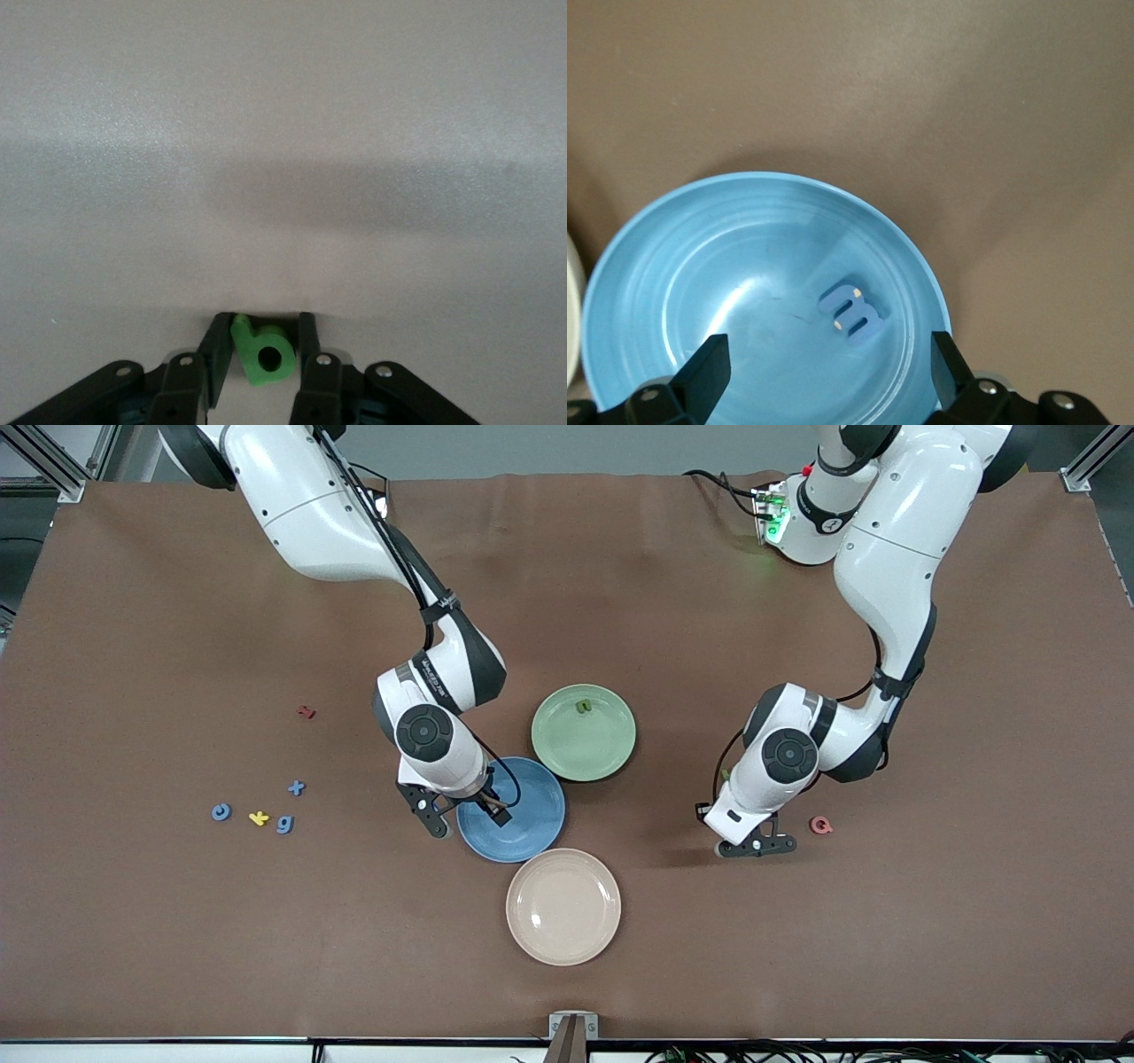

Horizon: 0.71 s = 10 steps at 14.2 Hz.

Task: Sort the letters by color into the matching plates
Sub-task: 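Grasp green b with the left gripper while the right gripper withdraws from the plate, then place green b on the green plate while the right gripper grasps blue x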

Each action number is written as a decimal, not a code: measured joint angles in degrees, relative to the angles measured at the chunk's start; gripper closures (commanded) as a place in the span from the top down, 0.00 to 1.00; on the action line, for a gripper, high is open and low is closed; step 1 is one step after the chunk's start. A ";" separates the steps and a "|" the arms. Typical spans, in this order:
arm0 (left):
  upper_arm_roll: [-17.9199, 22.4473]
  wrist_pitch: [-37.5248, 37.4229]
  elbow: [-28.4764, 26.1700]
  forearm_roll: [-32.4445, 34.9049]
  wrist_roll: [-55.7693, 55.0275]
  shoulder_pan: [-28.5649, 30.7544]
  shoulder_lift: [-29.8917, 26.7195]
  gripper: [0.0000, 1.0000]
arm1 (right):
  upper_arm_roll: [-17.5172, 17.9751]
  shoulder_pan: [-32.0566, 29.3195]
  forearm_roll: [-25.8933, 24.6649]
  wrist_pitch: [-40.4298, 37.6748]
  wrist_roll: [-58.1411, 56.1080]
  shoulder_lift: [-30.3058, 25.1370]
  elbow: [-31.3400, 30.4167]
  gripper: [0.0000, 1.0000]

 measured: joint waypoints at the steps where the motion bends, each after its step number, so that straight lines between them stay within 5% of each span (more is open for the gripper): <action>1: 0.03 0.00 0.04 0.02 0.00 0.01 -0.01 0.22 | -0.13 -0.14 0.00 -0.21 -0.82 0.00 0.14 1.00; 10: 0.03 -0.09 0.11 0.03 0.00 0.00 -0.03 0.11 | -1.01 -6.90 -0.03 -6.14 -17.22 -5.75 -3.39 1.00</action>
